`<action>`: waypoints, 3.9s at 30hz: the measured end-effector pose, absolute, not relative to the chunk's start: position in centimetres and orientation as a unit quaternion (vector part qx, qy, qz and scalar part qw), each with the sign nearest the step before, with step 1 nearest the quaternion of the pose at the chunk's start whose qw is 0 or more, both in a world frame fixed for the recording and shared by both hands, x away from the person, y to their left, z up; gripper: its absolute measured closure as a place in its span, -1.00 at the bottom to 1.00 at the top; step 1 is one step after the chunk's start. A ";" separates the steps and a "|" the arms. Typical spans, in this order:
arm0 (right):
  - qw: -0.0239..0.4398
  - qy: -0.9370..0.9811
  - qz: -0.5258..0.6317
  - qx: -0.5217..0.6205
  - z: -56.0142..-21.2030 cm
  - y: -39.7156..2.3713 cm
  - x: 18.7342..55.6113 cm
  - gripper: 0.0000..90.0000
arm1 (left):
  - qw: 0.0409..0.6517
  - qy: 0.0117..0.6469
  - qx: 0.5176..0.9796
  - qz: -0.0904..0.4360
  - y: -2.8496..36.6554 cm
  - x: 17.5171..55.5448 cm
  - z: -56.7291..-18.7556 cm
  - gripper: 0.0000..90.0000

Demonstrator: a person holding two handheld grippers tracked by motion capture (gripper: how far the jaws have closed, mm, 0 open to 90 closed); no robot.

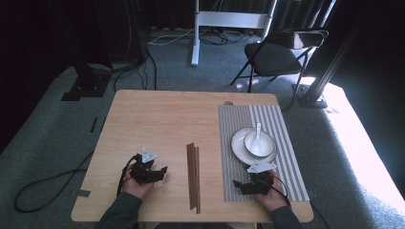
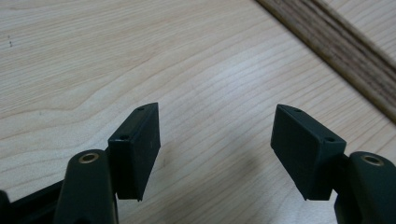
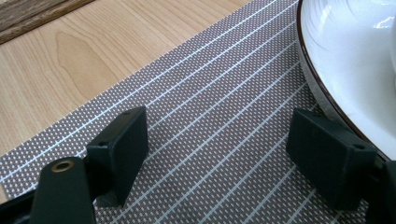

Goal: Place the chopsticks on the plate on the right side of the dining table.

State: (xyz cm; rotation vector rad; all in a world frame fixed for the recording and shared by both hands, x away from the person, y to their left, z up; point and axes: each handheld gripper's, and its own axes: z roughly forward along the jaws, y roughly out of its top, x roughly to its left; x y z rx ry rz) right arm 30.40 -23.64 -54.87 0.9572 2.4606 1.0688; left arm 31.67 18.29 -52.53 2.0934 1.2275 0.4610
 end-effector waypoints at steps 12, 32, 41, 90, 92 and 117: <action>0.146 0.855 0.375 0.328 -54.8 -23.6 30.1 -0.42 | 0.325 0.445 0.816 0.176 17.0 31.3 -52.2 -0.28; 0.163 0.843 0.372 0.354 -54.9 -23.4 29.6 -0.49 | 0.332 0.429 0.823 0.169 16.0 30.8 -51.7 -0.28; 0.165 0.845 0.373 0.348 -54.9 -23.4 29.4 -0.42 | 0.334 0.422 0.827 0.165 15.4 30.5 -51.7 -0.28; 0.157 0.844 0.375 0.350 -54.9 -23.4 29.6 -0.41 | 0.344 0.396 0.843 0.121 10.8 30.3 -52.8 -0.21; 0.157 0.844 0.375 0.350 -54.9 -23.4 29.6 -0.41 | 0.344 0.395 0.843 0.120 10.7 30.3 -52.9 -0.17; 0.157 0.844 0.375 0.351 -54.9 -23.4 29.6 -0.41 | 0.340 0.386 0.849 0.118 10.0 30.2 -53.2 -0.02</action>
